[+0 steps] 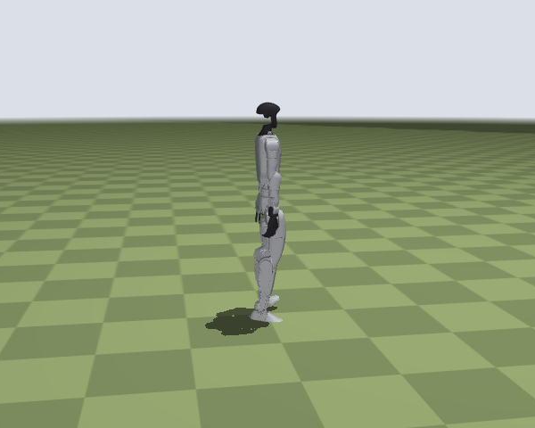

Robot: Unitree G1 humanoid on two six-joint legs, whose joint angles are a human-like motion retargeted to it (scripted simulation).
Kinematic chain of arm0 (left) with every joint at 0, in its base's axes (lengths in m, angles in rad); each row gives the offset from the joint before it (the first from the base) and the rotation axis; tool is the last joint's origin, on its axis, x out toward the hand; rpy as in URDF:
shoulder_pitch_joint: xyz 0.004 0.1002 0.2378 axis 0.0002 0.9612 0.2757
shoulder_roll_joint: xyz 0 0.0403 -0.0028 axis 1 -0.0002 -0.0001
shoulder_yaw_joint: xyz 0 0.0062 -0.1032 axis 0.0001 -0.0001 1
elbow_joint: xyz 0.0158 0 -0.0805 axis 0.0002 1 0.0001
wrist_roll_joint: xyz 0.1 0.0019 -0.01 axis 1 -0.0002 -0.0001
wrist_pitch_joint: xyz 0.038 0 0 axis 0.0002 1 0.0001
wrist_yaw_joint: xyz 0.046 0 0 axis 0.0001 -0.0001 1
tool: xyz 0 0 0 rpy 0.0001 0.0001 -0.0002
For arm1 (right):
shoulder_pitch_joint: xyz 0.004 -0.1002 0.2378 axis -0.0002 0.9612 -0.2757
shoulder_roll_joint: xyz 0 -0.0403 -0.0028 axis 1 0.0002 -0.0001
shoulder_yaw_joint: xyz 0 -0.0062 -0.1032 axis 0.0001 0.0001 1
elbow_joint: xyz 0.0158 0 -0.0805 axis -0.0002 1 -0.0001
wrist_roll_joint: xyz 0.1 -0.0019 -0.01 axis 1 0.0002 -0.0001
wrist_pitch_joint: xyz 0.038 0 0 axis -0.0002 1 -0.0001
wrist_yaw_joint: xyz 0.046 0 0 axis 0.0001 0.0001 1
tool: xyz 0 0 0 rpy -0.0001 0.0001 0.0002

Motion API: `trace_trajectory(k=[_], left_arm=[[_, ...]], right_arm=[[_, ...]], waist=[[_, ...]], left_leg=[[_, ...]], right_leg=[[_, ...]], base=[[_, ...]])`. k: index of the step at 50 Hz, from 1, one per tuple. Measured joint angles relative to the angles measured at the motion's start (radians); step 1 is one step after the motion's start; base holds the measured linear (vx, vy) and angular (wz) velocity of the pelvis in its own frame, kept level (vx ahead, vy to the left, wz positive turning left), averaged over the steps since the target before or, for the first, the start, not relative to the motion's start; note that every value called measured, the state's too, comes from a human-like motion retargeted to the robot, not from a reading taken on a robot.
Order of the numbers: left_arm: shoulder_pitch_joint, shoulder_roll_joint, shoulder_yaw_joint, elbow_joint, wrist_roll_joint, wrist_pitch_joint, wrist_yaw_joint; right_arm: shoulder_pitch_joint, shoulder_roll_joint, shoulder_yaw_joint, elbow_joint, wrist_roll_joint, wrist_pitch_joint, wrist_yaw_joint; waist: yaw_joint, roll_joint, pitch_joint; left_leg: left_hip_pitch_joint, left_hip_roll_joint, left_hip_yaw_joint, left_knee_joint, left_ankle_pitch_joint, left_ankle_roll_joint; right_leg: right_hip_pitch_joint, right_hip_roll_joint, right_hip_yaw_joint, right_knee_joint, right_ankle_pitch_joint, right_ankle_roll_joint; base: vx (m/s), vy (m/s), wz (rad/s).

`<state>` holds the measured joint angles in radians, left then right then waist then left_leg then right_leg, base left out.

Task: Upper body actions

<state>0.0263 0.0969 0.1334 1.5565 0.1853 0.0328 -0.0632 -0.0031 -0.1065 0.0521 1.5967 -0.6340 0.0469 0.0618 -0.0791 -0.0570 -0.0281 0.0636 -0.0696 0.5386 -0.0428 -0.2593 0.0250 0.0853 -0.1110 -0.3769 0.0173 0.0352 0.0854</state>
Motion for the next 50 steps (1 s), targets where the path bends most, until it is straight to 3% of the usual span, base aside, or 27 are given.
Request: trace_trajectory(k=[10, 23, 50], left_arm=[[0.014, 0.012, 0.024, 0.026, 0.001, 0.014, 0.008], [0.015, 0.005, 0.012, 0.026, 0.002, 0.024, 0.011], [0.011, 0.015, 0.003, 0.026, 0.014, 0.025, 0.006]], right_arm=[[0.014, -0.026, -0.072, 0.064, 0.099, 0.014, -0.037], [0.006, -0.003, -0.039, 0.016, 0.059, 0.002, -0.011], [0.003, -0.004, -0.032, 0.019, 0.039, -0.005, -0.004]], waist=[[0.14, 0.002, -0.002], [0.035, 0.002, 0.008], [0.02, 0.015, -0.008]], left_leg=[[0.017, 0.026, 0.154, -0.007, -0.027, -0.02], [0.01, 0.015, 0.061, 0.001, -0.033, -0.008], [0.004, 0.023, 0.031, 0.005, -0.051, -0.012]], right_leg=[[-0.04, 0.005, 0.156, 0.037, -0.014, 0.007], [-0.024, 0.012, 0.067, 0.017, 0.002, -0.018], [-0.024, 0.014, 0.047, 0.021, 0.001, -0.03]], base=[[0.0, 0.0, -0.76], [-0.01, 0.0, 0.32], [0.0, 0.0, 0.0]])
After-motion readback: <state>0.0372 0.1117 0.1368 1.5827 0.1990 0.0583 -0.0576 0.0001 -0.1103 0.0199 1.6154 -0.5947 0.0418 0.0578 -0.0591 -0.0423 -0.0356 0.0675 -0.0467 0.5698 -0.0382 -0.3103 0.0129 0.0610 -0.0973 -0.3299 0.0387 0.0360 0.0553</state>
